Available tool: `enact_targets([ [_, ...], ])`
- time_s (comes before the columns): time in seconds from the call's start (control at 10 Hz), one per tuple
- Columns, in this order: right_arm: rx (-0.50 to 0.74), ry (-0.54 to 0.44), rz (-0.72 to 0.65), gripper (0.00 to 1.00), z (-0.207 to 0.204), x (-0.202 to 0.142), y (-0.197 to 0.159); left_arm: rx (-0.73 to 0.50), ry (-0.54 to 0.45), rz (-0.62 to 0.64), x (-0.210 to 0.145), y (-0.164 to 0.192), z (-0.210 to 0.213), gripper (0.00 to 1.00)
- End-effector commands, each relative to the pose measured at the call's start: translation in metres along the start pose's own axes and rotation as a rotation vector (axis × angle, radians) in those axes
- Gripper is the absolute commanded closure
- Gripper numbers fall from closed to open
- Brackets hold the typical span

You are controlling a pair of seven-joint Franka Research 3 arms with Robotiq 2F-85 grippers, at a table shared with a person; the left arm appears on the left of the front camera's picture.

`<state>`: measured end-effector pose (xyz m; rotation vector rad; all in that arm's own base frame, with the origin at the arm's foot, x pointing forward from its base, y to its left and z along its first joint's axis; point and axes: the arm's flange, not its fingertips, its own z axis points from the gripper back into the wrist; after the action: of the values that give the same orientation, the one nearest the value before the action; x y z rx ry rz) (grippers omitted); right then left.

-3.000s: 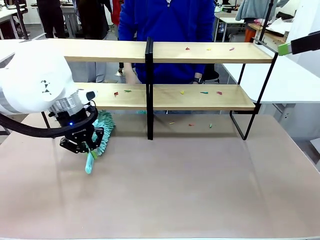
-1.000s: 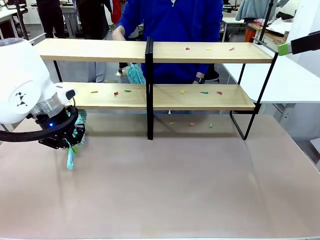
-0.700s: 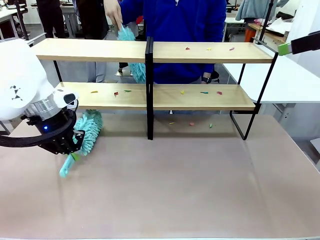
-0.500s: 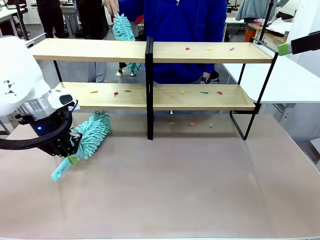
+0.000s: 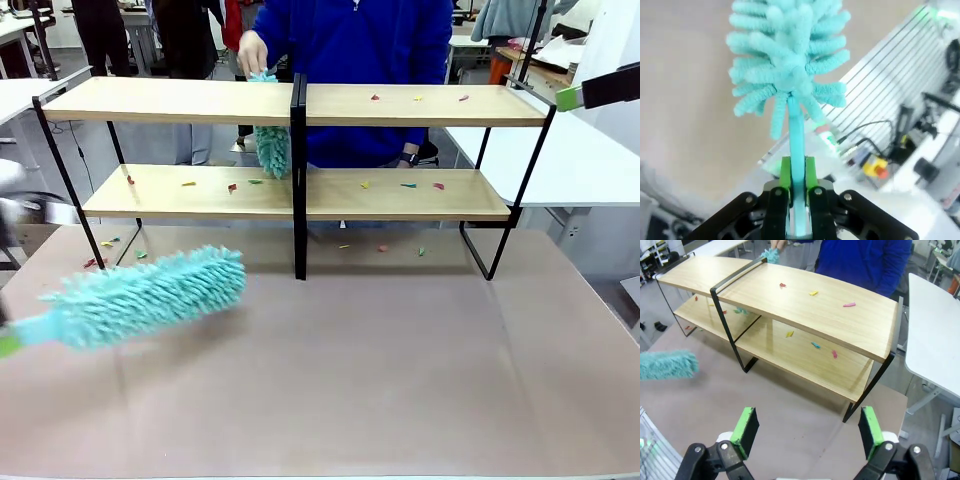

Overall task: Clean the shelves.
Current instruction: Clean a randomly selected level of the Shelf with the Duster.

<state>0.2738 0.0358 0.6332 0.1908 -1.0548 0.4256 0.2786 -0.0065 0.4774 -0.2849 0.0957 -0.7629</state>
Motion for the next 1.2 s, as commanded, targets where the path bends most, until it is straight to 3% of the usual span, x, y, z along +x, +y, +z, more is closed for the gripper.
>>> enact_targets([
  [0.0, 0.007, -0.003, -0.003, 0.0, 0.0, 0.0, 0.0, 0.029, -0.266, -0.084, -0.106, 0.003, -0.009, 0.88],
  [0.1, 0.007, -0.003, -0.003, 0.0, 0.0, 0.0, 0.0, 0.041, -0.368, -0.135, -0.145, 0.01, 0.0, 0.88],
  [0.3, 0.007, -0.003, -0.003, 0.0, 0.0, 0.0, 0.0, 0.099, -0.543, -0.047, -0.202, 0.021, 0.005, 0.88],
  [0.4, 0.007, -0.003, -0.003, 0.0, 0.0, 0.0, 0.0, 0.1, -0.67, -0.069, -0.23, 0.019, -0.001, 0.88],
  [0.6, 0.007, -0.003, -0.003, 0.0, 0.0, 0.0, 0.0, 0.059, -0.826, -0.115, -0.247, 0.023, -0.008, 0.88],
  [0.7, 0.007, -0.003, -0.003, 0.0, 0.0, 0.0, 0.0, -0.031, -0.851, -0.07, -0.246, 0.025, -0.007, 0.88],
  [0.8, 0.007, -0.003, -0.003, 0.0, 0.0, 0.0, 0.0, 0.091, -0.76, -0.045, -0.271, 0.038, 0.047, 0.88],
  [1.1, 0.007, -0.003, -0.003, 0.0, 0.0, 0.0, 0.0, 0.091, -0.76, -0.045, -0.271, 0.038, 0.047, 0.88],
])
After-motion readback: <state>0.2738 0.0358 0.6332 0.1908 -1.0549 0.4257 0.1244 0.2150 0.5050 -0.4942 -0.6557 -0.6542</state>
